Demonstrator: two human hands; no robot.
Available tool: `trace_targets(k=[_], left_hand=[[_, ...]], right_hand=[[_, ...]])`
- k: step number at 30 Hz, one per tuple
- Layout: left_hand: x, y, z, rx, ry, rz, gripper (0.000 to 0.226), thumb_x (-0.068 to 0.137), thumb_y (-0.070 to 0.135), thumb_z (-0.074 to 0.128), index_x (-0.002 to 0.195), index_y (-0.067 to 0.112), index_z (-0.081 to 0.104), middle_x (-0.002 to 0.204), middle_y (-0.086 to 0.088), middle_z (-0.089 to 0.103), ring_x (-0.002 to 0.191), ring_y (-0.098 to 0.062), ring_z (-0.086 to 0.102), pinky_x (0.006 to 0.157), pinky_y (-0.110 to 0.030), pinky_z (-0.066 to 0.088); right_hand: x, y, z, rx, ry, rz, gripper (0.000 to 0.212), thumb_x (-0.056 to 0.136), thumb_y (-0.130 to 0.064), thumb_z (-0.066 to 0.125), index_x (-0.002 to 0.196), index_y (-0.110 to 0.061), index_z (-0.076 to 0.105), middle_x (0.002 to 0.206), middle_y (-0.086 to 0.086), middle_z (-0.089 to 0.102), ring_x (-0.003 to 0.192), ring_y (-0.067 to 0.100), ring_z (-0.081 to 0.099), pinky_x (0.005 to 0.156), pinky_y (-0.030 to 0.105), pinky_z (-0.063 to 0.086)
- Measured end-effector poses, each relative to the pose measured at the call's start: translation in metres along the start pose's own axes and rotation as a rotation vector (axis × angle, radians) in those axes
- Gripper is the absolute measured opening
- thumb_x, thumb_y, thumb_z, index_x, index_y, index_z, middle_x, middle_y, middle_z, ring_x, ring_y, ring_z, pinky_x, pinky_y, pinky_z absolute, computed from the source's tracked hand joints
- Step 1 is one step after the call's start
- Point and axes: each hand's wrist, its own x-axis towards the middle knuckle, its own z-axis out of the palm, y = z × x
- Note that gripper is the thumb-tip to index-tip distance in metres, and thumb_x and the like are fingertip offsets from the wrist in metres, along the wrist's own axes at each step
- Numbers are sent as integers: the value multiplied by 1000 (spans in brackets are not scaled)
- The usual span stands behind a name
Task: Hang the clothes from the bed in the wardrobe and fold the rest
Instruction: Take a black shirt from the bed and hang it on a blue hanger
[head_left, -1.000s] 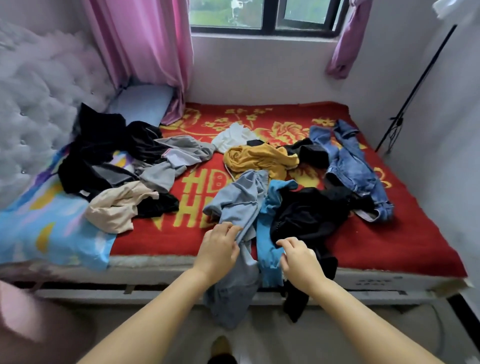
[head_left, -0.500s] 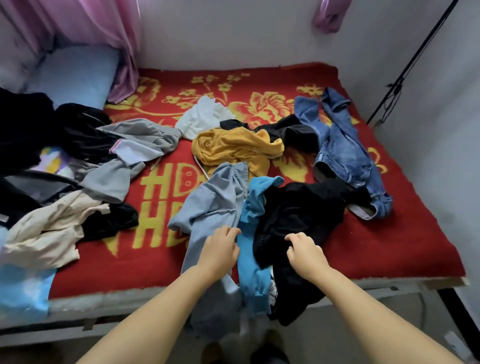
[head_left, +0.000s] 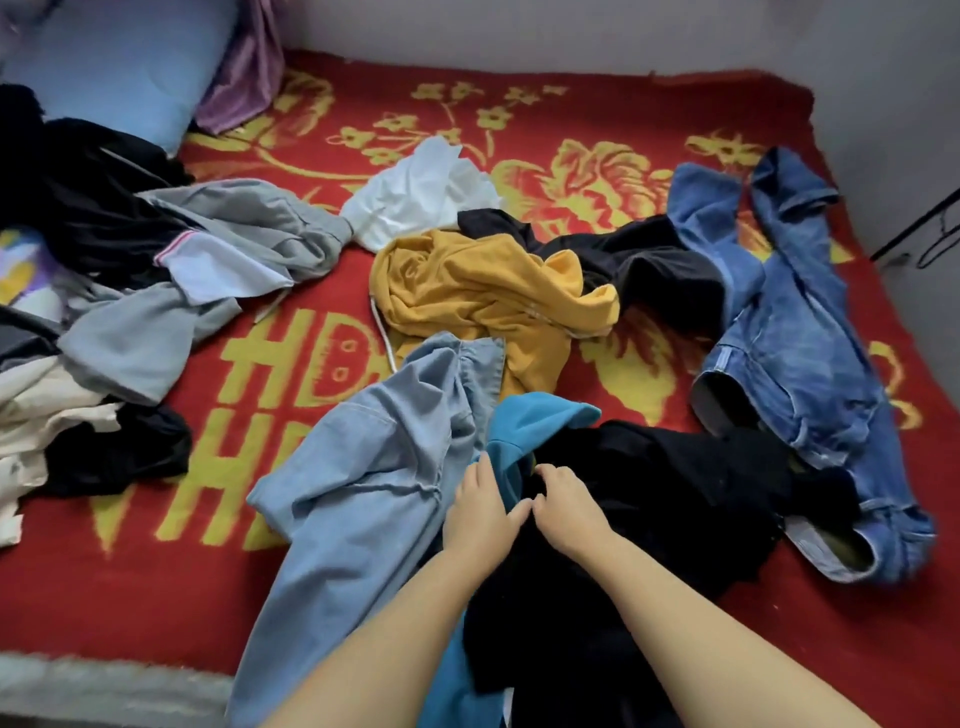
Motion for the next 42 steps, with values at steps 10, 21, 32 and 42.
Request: trace_targets(k=[10,21,32,42], left_hand=[[63,-18,-8,-728,251,-352,29,89,-2,37,105,9,59,100,-7,64,89,-21,58,72,-29,45],[-20,107,-179,-923,-25,147,28,92,0,41,99,11,66,94,-12,71,90,-28,68,78,-38,56],[-140,215,-350,-1161,93,454,20,95,12,44,80,11,57,68,-4,64,63,-14,63,63,-24,54],[-223,184,-444,-1144,520,339,13,87,22,54,77,16,61,63,0,66,66,-15,63,58,-24,52]], right_hand=[[17,37,81,-286,-128,-3,78,94,-54,40,153,-24,-2,160,-5,-6,147,20,-11,112,62,8],[-20,42,26,-234,-241,11,65,98,-26,37,152,-35,3,160,-11,-2,147,19,5,111,58,19],[-63,-50,-86,502,264,-163,83,80,-19,61,150,-11,18,138,15,45,128,30,45,100,33,40],[-110,-183,-229,765,437,-514,16,94,-15,51,83,-22,61,90,8,66,87,22,60,73,36,46]])
